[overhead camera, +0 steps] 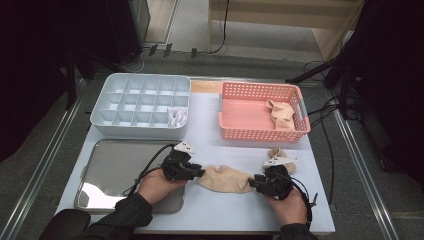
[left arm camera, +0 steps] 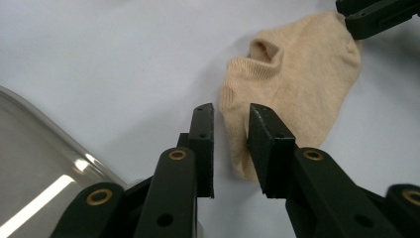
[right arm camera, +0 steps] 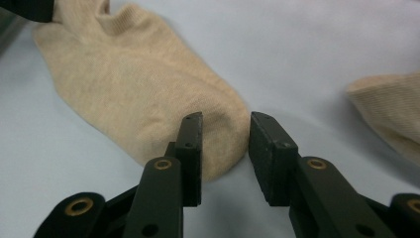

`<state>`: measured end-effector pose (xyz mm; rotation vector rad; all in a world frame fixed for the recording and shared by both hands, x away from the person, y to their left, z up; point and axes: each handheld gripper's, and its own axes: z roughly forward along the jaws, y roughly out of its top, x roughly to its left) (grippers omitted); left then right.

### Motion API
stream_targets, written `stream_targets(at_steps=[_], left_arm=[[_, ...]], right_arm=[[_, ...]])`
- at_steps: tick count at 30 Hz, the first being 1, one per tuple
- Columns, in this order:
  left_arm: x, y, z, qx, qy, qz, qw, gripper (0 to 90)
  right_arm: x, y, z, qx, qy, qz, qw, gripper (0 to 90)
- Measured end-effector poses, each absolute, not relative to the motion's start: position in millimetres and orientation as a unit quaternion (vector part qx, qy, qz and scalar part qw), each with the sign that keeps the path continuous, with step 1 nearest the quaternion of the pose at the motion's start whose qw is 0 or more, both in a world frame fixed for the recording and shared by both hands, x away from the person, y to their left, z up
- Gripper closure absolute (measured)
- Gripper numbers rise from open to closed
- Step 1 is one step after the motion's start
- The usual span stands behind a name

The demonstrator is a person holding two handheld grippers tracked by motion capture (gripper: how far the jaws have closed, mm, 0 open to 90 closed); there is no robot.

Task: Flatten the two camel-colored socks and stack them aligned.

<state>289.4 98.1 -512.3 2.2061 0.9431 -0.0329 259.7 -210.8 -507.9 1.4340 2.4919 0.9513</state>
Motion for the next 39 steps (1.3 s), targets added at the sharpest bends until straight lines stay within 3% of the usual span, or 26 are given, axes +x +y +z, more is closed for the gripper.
stream_targets(at_steps=[8,12,17,30,33,37,39], left_arm=[[288.4,94.8,-516.9,0.863,0.360,-0.014,0.354,85.8],[287.5,94.5,-516.8,0.865,0.357,-0.016,0.352,87.7],[285.2,94.8,-515.2,0.867,0.353,-0.019,0.350,88.3],[276.5,94.4,-516.6,0.869,0.349,-0.047,0.346,88.4],[278.4,95.6,-516.4,0.866,0.352,-0.047,0.352,86.8],[279.6,99.2,-510.5,0.859,0.351,-0.041,0.370,74.8],[281.4,101.7,-507.7,0.861,0.346,-0.040,0.371,69.2]], right_arm=[[260.5,-205.2,-508.1,0.467,0.830,0.296,0.077,80.5],[262.5,-207.4,-507.4,0.473,0.827,0.297,0.064,87.7],[264.2,-211.9,-506.4,0.476,0.826,0.296,0.056,89.9],[270.7,-223.1,-504.8,0.492,0.817,0.297,0.058,90.0],[271.3,-221.3,-505.6,0.488,0.818,0.300,0.052,85.6],[270.4,-222.6,-501.6,0.481,0.817,0.315,0.049,75.4],[268.9,-225.1,-497.5,0.476,0.817,0.319,0.056,74.6]])
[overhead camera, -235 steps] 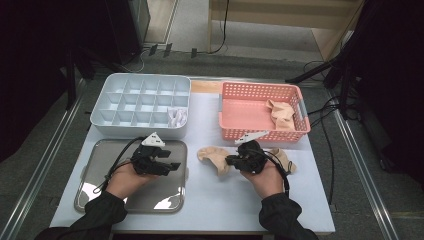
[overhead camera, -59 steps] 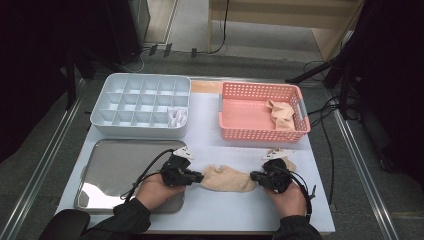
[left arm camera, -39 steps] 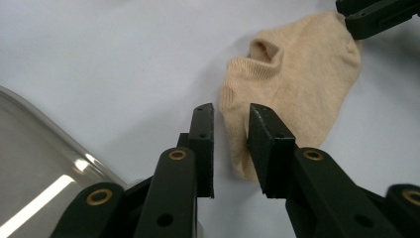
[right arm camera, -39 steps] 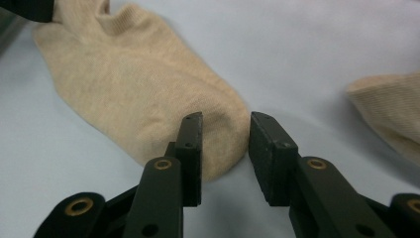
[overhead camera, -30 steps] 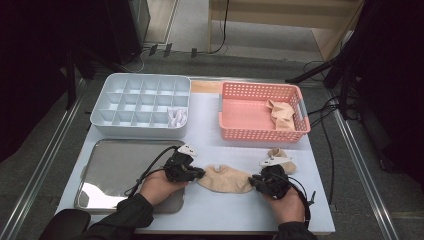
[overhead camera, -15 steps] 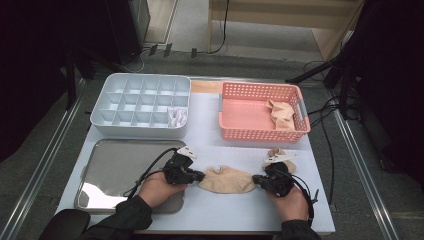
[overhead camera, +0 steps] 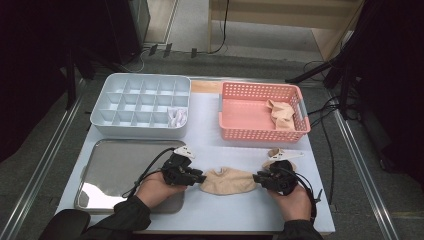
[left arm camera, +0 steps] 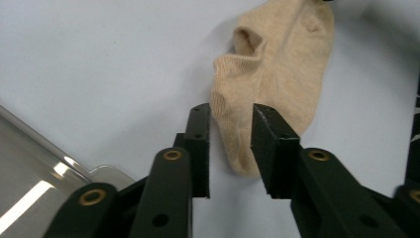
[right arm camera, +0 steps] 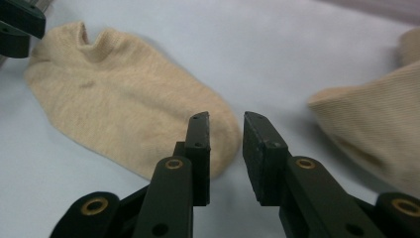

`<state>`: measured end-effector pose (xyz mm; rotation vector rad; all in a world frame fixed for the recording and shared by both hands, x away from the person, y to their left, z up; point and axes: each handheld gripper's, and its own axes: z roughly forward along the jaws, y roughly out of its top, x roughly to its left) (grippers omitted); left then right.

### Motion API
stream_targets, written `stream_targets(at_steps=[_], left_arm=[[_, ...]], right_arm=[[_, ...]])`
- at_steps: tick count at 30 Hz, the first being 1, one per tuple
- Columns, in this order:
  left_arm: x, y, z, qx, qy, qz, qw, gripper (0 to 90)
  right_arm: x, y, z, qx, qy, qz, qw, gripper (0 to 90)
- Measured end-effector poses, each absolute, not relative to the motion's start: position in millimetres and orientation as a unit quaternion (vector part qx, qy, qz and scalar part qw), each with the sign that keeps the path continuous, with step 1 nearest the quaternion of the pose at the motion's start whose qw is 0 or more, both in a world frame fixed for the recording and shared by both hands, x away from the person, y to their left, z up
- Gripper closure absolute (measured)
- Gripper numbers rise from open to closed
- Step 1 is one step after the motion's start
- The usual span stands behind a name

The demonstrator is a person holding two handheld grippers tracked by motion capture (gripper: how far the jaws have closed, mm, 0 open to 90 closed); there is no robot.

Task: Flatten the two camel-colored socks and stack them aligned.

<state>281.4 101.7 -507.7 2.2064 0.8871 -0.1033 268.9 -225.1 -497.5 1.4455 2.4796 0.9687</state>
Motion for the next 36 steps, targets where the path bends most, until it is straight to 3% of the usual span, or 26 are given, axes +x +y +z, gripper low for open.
stream_targets(at_steps=[10,14,24,28,31,36], left_arm=[[285.5,109.3,-499.7,0.855,0.352,-0.025,0.380,59.7],[286.8,111.1,-499.3,0.852,0.356,-0.024,0.382,59.2],[288.3,111.7,-500.9,0.852,0.359,-0.024,0.380,58.2],[288.8,112.4,-500.9,0.852,0.360,-0.024,0.380,58.1],[288.8,111.5,-501.7,0.852,0.360,-0.023,0.379,58.1],[289.3,111.8,-502.1,0.852,0.360,-0.022,0.378,58.1]], right_arm=[[267.1,-250.5,-481.2,0.498,0.791,0.341,0.100,69.7],[272.8,-256.4,-486.0,0.507,0.787,0.334,0.113,62.1],[293.0,-251.7,-504.1,0.506,0.802,0.295,0.113,56.2],[298.1,-248.6,-504.9,0.491,0.813,0.284,0.132,63.0],[300.3,-248.4,-504.2,0.494,0.813,0.271,0.146,77.3],[311.2,-255.9,-498.7,0.517,0.797,0.291,0.115,85.9]])
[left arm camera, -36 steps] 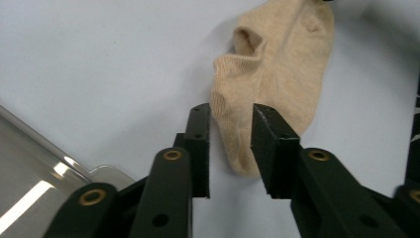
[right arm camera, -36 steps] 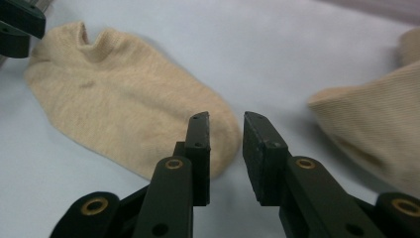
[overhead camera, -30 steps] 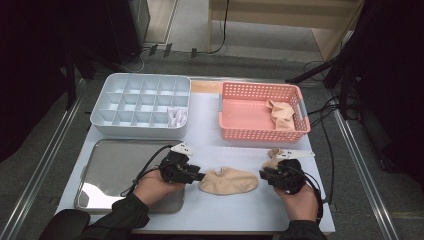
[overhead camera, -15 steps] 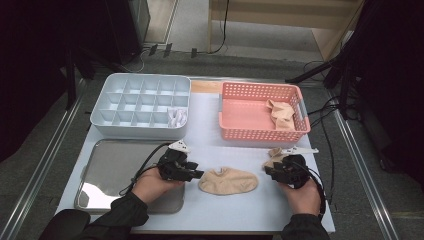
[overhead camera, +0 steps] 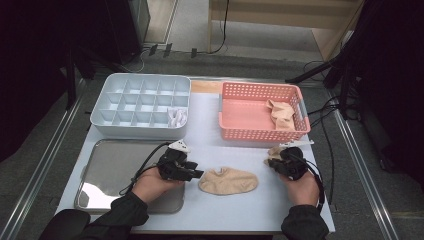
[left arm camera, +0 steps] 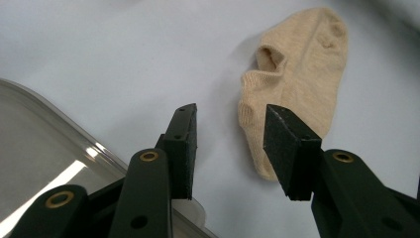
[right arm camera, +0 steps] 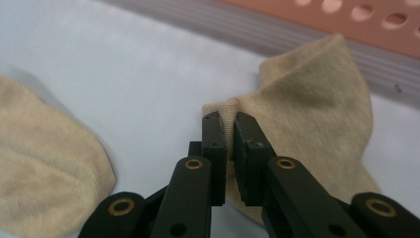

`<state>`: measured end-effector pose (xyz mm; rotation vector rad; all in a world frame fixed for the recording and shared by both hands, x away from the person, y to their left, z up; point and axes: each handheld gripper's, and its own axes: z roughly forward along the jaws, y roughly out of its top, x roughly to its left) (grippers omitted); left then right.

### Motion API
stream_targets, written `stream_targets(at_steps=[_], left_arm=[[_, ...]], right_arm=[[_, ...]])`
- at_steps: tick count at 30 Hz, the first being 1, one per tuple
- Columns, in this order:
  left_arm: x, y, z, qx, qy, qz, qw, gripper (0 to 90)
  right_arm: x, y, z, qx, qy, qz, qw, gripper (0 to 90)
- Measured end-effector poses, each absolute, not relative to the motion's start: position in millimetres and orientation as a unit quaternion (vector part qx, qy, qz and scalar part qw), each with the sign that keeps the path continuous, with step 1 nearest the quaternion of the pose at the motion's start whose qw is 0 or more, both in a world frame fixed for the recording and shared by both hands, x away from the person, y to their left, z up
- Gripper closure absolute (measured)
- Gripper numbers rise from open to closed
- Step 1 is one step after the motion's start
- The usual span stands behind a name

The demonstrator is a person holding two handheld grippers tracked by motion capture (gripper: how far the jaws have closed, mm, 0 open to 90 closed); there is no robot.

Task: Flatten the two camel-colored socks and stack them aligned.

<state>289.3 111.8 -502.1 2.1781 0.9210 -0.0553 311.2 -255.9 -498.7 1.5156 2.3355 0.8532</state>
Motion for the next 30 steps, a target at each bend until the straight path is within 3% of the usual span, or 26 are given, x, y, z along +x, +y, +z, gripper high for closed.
stream_targets(at_steps=[12,25,30], left_arm=[[291.0,114.4,-502.5,0.850,0.367,-0.018,0.378,58.1],[291.4,117.3,-502.7,0.850,0.369,-0.014,0.375,57.3],[291.5,120.2,-501.8,0.849,0.371,-0.012,0.376,56.9]], right_arm=[[321.9,-234.3,-473.6,0.507,0.784,0.346,0.096,86.1],[338.4,-203.7,-481.4,0.488,0.797,0.349,0.075,85.2],[338.3,-202.3,-482.2,0.481,0.803,0.344,0.073,73.1]])
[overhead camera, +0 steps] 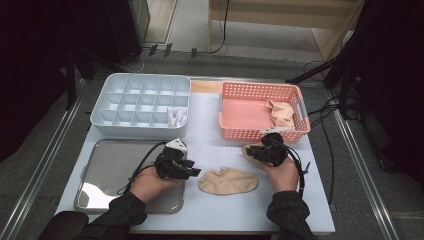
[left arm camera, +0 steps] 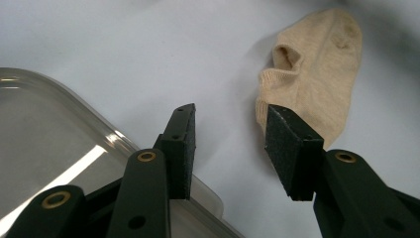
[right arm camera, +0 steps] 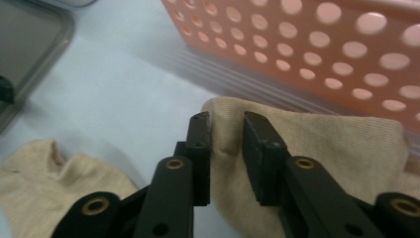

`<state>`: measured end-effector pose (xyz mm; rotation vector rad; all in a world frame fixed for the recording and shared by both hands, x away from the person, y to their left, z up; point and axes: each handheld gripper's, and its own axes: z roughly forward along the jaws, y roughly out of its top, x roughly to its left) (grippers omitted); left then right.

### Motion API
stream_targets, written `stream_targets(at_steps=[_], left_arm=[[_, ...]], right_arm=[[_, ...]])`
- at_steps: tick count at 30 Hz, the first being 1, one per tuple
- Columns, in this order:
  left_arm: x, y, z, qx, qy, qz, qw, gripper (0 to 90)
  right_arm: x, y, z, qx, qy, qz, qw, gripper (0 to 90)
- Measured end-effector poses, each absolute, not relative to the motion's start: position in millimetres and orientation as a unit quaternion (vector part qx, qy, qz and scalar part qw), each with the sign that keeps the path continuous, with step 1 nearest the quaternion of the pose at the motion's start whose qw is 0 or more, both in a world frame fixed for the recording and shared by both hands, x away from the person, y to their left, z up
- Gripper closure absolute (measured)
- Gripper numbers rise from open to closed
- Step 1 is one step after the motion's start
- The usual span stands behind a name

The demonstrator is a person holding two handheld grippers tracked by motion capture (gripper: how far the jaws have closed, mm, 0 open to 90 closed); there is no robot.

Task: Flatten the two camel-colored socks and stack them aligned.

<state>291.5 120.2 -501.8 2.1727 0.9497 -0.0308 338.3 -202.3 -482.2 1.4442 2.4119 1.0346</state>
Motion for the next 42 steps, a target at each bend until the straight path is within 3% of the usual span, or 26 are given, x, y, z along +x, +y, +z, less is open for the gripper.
stream_targets(at_steps=[3,7,18,42], left_arm=[[291.9,122.2,-501.2,0.845,0.376,-0.010,0.380,56.8],[292.3,123.0,-501.4,0.845,0.377,-0.010,0.380,56.8],[292.2,122.5,-501.7,0.847,0.375,-0.009,0.378,56.8],[293.7,123.4,-502.8,0.849,0.375,-0.008,0.373,56.3]], right_arm=[[331.8,-206.0,-470.5,0.476,0.799,0.359,0.080,71.8],[325.8,-218.3,-459.4,0.481,0.789,0.371,0.094,76.8],[328.1,-255.2,-472.8,0.531,0.764,0.348,0.112,77.4],[337.2,-262.4,-503.0,0.561,0.765,0.298,0.104,66.3]])
